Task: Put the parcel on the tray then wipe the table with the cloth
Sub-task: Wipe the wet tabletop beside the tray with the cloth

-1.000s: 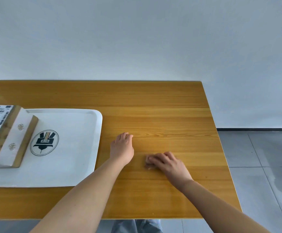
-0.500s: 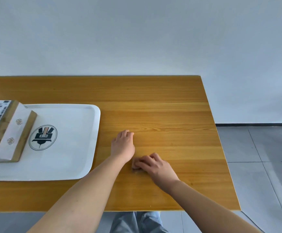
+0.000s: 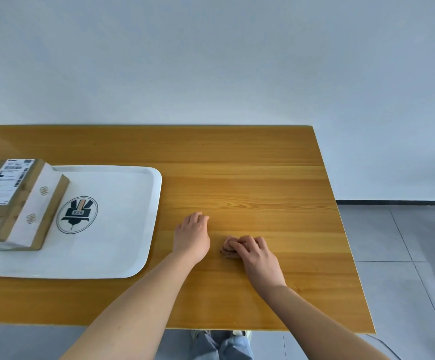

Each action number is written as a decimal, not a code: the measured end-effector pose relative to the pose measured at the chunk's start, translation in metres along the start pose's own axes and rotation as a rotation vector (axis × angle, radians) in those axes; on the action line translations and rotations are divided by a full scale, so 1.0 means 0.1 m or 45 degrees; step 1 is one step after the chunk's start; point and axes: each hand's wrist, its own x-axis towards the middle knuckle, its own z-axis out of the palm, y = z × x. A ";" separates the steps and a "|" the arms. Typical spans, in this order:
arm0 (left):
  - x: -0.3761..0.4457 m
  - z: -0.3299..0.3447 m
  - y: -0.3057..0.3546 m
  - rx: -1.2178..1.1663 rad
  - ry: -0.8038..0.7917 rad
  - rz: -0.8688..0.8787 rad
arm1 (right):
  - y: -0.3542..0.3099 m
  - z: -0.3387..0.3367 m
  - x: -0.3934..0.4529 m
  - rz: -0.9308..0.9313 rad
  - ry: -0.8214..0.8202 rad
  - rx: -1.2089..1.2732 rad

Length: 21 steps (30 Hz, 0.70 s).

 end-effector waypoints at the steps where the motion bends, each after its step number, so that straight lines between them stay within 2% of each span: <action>1: 0.00 0.01 -0.01 0.003 -0.006 0.005 | -0.07 0.02 0.00 -0.036 -0.016 -0.005; 5: 0.01 0.03 0.01 0.009 -0.093 0.038 | -0.03 -0.01 -0.10 -0.259 -0.130 -0.029; 8: 0.03 0.04 0.04 0.022 -0.213 0.047 | 0.20 -0.11 -0.25 -0.276 -0.179 -0.092; 11: 0.04 0.01 0.08 0.047 -0.298 0.037 | 0.43 -0.22 -0.41 -0.027 -0.076 -0.111; 18: 0.09 0.00 0.07 0.072 -0.363 0.007 | 0.57 -0.21 -0.18 0.849 0.141 0.017; 21: 0.09 0.01 0.03 0.081 -0.369 0.001 | 0.45 -0.13 0.07 1.000 0.170 0.064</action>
